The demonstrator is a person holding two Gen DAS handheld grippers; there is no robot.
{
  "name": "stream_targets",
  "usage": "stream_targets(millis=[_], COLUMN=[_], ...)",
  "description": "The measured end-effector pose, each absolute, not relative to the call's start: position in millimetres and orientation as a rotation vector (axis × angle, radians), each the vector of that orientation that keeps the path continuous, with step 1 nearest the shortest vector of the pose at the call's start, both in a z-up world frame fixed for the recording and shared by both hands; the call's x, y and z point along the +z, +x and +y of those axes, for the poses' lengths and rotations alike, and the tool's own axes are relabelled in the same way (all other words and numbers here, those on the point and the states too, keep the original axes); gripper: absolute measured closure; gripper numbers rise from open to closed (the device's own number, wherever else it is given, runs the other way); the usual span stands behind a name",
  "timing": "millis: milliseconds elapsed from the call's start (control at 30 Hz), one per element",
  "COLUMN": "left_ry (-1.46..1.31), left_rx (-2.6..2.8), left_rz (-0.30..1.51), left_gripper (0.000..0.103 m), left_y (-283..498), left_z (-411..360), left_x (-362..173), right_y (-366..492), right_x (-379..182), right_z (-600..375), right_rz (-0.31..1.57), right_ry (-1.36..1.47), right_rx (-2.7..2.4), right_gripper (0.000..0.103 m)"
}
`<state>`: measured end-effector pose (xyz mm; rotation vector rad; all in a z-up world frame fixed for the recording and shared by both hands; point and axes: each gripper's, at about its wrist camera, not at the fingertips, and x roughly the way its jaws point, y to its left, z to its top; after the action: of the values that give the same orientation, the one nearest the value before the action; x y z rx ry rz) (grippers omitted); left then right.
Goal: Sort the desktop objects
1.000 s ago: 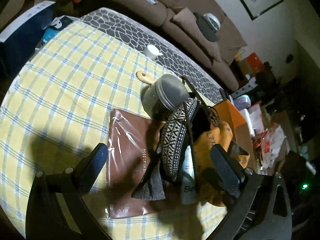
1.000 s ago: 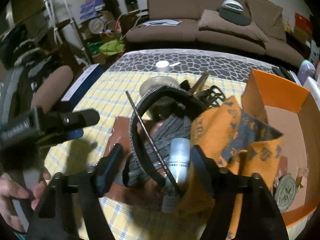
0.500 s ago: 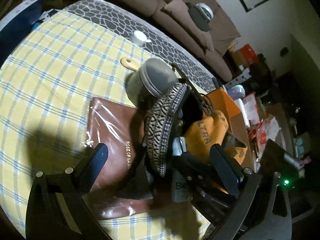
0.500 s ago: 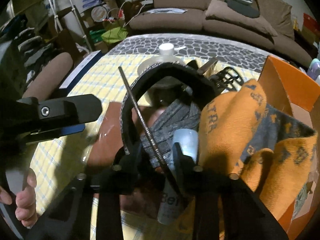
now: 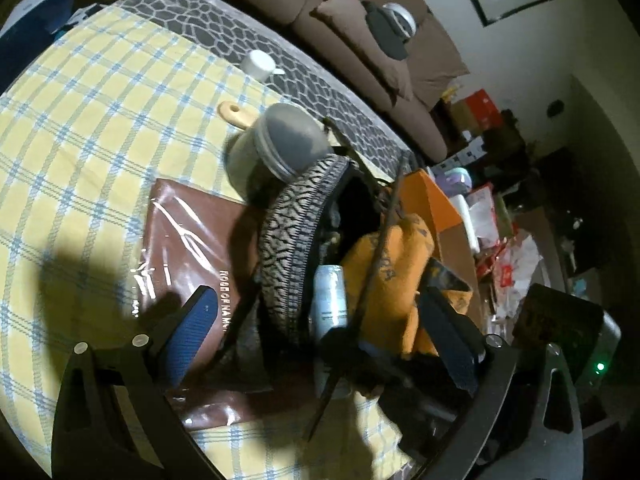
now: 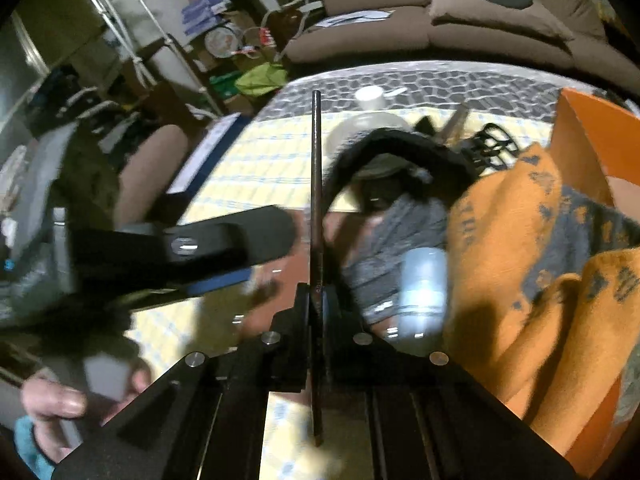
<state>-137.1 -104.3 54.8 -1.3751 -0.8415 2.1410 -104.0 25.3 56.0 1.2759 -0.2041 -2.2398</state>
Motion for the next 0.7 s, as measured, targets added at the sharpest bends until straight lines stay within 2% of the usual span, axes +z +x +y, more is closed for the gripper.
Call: stream_targets(millis=[67,133,200,233,267,300,567,700], left_ry=[-1.371,-1.366,-1.389,-1.393,-1.396,-1.395,-1.356,-1.307], left_rx=[2.146,2.147,2.16,2.162,2.163,2.163,2.125,2.096], left_rz=[-0.816,-0.795,-0.763,-0.754,-0.748,-0.754,-0.868,-0.885], left_gripper=[0.01,0.03,0.072,0.08,0.095,0.098,0.098,0.098], left_y=[-136.4,-135.1,-134.7,-135.2,-134.7,-134.1,-129.6,-127.2], left_z=[-101.3,-99.6,-97.8,-97.9,-97.8,-98.2,-96.9,-85.6], left_x=[57.7,59.2,59.3,58.1,57.6,57.4,67.4,81.5], right_y=[-98.8,-93.7,-88.4,-85.8,-83.9,-82.1,-72.7,-69.7], right_x=[58.3,61.0,63.8,64.7,65.0,65.0,75.0,77.5], right_z=[18.1,12.1,4.6,1.6,-0.7,-2.1,8.5,19.2], right_rz=[-0.2,-0.192,-0.171,-0.159,-0.15,-0.145,-0.135,-0.126], right_ry=[1.267,1.256,1.247,1.246,1.244,1.243,1.207,1.201], right_rx=[-2.208,-2.174,-2.158,-2.153,-2.148,-2.145,-2.161,-2.181], right_gripper=[0.098,0.098,0.098,0.098,0.098,0.098,0.097,0.088])
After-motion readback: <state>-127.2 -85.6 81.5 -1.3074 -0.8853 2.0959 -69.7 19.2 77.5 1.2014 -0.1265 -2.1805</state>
